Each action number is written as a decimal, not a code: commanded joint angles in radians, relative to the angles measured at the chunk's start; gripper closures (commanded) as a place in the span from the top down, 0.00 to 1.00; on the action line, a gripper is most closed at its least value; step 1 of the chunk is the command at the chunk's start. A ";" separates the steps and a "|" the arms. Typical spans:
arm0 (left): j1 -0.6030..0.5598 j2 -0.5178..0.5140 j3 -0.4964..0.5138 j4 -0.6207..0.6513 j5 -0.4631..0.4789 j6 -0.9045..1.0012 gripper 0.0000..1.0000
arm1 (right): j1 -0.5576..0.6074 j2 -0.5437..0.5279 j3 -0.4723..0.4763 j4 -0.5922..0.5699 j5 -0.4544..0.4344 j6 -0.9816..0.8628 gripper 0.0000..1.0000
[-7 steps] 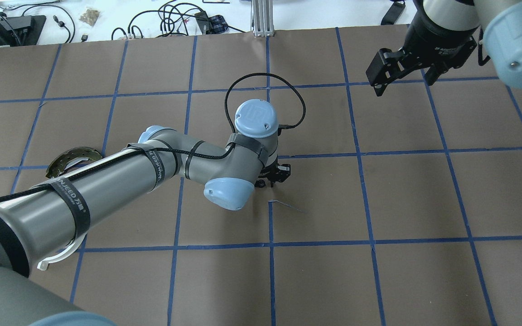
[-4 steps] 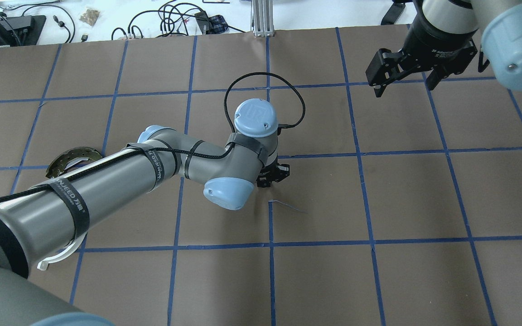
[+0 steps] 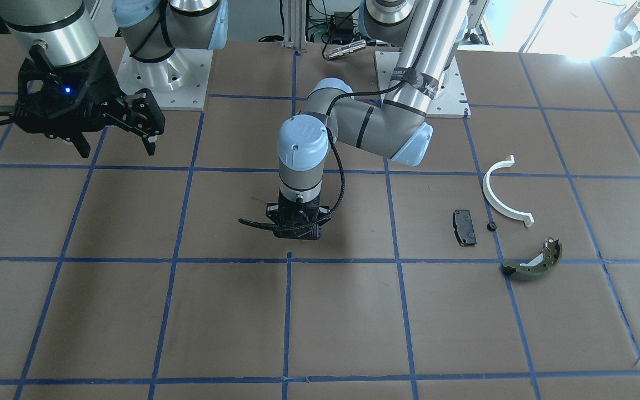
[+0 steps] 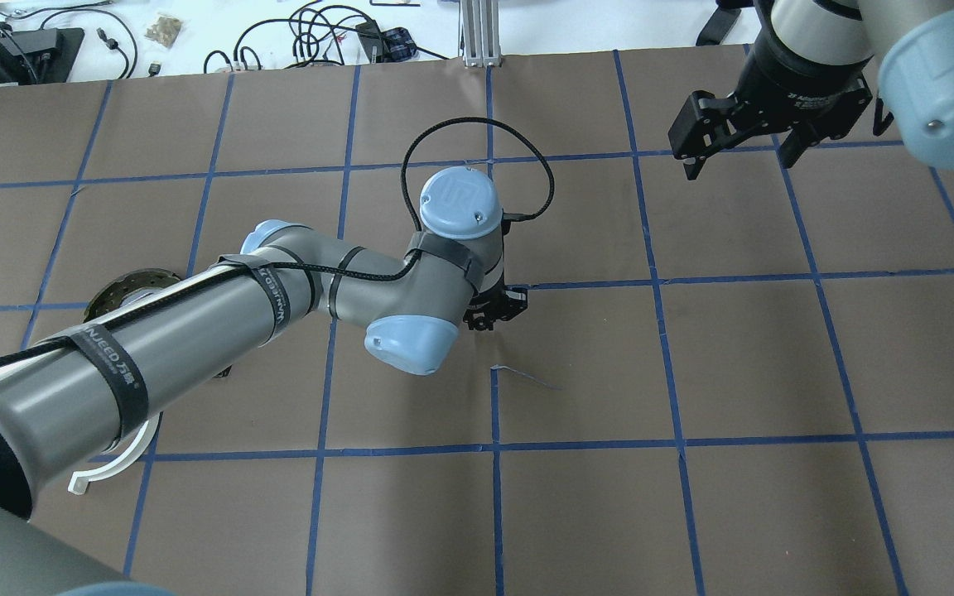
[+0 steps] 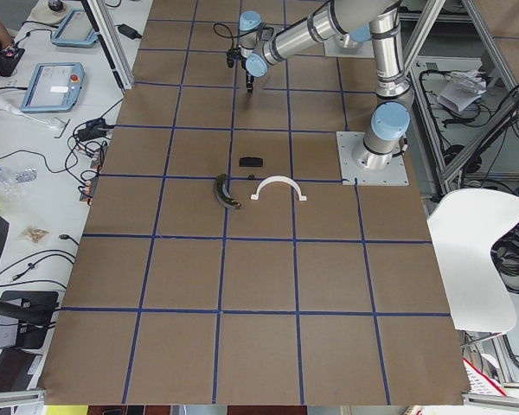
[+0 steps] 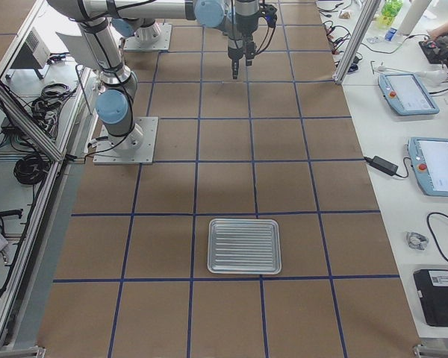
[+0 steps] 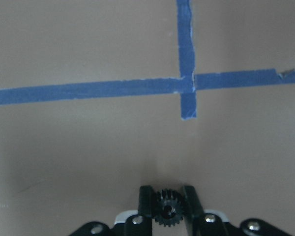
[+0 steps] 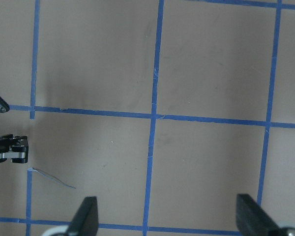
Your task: Place bearing gear from tray to pile
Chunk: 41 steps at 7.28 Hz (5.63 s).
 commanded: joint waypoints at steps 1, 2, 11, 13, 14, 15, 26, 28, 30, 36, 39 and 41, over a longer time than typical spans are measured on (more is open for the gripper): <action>0.046 0.045 0.053 -0.107 -0.001 0.005 0.00 | 0.000 -0.001 0.000 0.000 0.001 0.000 1.00; 0.069 0.070 0.116 -0.225 -0.001 0.055 0.00 | 0.000 -0.001 0.000 0.001 -0.001 0.000 1.00; 0.489 0.202 0.102 -0.459 -0.018 0.547 0.00 | 0.000 -0.001 0.000 0.001 0.001 0.000 1.00; 0.590 0.214 0.065 -0.438 -0.013 0.691 0.00 | 0.000 -0.001 0.002 0.001 0.001 0.000 1.00; 0.658 0.217 0.036 -0.419 -0.013 0.716 0.00 | 0.000 -0.001 0.002 0.001 0.001 0.000 1.00; 0.698 0.219 -0.016 -0.331 -0.012 0.754 0.00 | 0.000 -0.001 0.002 0.001 -0.001 -0.003 1.00; 0.847 0.203 -0.262 -0.071 0.059 0.922 0.00 | 0.000 -0.001 0.002 0.001 0.001 -0.003 1.00; 0.847 0.208 -0.258 -0.059 0.060 0.928 0.00 | 0.000 -0.001 0.002 0.001 0.001 -0.003 1.00; 0.847 0.203 -0.255 -0.057 0.060 0.928 0.00 | 0.000 -0.001 0.002 0.001 -0.001 -0.003 1.00; 0.852 0.212 -0.253 -0.043 0.060 0.945 0.97 | 0.000 -0.001 0.002 0.000 -0.001 -0.003 1.00; 0.803 0.274 -0.204 -0.071 0.050 0.905 0.99 | 0.000 -0.001 0.002 0.001 -0.001 -0.003 1.00; 0.691 0.298 -0.062 -0.268 0.048 0.765 0.98 | 0.000 -0.001 0.002 0.001 -0.001 -0.003 1.00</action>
